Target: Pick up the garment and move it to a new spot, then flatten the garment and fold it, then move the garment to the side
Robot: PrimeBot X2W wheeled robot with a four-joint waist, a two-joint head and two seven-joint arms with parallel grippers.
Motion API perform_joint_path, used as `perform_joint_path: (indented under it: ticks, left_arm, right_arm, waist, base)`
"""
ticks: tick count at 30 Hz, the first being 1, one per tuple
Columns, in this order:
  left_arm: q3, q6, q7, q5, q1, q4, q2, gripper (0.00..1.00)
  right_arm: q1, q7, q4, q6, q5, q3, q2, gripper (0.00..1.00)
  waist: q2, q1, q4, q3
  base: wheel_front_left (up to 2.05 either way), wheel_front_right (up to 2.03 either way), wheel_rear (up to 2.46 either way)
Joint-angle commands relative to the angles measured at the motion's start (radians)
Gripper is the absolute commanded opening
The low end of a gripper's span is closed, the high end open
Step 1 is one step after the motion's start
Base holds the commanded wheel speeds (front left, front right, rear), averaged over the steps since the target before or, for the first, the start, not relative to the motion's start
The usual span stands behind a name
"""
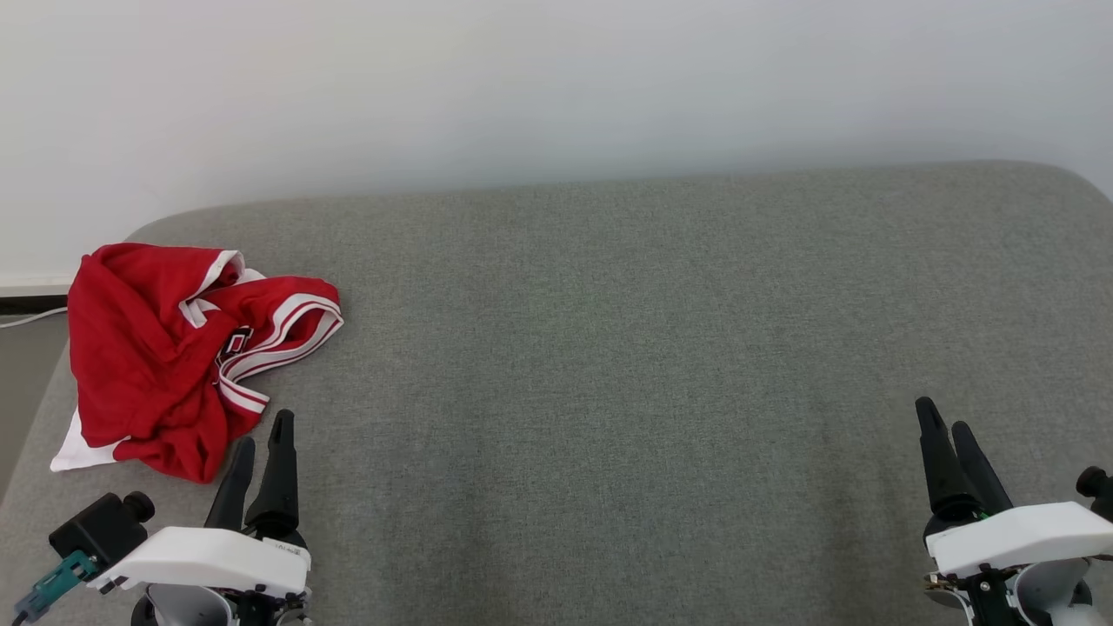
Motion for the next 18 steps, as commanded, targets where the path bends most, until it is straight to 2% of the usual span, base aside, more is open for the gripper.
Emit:
perform_joint_path:
  ticks: [1,18]
  left_arm:
    - [0.010,0.009,-0.010,0.040,-0.045,-0.027,0.024,1.00]
    - [-0.043,0.054,-0.061,0.269,-0.047,-0.037,0.058,1.00]
  right_arm:
    - [-0.050,-0.020,-0.021,0.000,-0.040,0.017,-0.023,1.00]
    - [-0.060,-0.070,0.000,0.000,-0.265,0.053,-0.035,1.00]
  waist:
    - [-0.0001,-0.0001,0.000,-0.001]
    - [-0.0001,-0.0001,0.001,-0.004]
  base:
    - [0.00,0.00,0.00]
    - [0.00,0.00,0.00]
